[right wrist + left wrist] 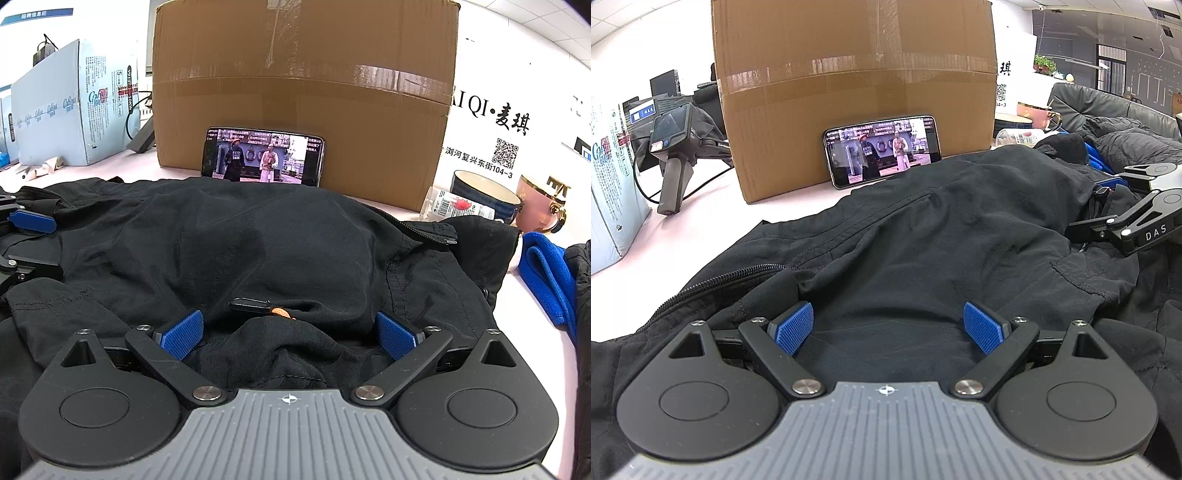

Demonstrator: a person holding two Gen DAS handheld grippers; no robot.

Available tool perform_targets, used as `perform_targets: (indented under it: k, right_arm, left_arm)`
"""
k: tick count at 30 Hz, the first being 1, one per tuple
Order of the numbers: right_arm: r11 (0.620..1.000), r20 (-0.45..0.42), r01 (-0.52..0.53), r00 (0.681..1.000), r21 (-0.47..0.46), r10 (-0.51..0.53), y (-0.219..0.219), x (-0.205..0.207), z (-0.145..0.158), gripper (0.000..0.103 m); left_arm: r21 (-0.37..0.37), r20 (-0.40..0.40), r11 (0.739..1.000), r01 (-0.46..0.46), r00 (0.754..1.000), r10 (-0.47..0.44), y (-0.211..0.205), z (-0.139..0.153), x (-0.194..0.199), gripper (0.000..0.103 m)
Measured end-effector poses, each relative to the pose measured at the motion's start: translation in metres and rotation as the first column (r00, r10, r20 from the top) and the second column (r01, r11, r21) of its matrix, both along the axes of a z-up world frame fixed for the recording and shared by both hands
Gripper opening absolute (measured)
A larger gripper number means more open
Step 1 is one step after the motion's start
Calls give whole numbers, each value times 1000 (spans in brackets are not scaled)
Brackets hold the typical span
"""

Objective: Fold clothes
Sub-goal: 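Press both open grippers onto the folded jacket to flatten it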

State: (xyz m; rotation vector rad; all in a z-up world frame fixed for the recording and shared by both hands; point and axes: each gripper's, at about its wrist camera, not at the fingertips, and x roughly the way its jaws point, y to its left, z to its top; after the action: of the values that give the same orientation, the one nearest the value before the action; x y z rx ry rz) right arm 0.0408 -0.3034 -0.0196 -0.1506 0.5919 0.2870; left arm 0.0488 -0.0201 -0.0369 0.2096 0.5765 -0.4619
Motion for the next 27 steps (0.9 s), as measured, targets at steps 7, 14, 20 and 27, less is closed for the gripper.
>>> perform_targets:
  k: [7, 14, 20, 27]
  right_arm:
    - [1000, 0, 0, 1000, 0, 0, 0, 0, 0, 100]
    - [1000, 1, 0, 1000, 0, 0, 0, 0, 0, 100]
    - [1000, 2, -2, 1000, -2, 2, -1, 0, 0, 100]
    - [1000, 3, 0, 1000, -21, 0, 2, 0, 0, 103]
  left_arm:
    - [-2, -1, 1000, 0, 1000, 0, 0, 0, 0, 88]
    - [-2, -2, 1000, 0, 1000, 0, 0, 0, 0, 88]
    - [0, 0, 1000, 1, 1000, -1, 1, 0, 1, 88]
    - [0, 25, 1000, -2, 1000, 2, 1, 1, -3, 88]
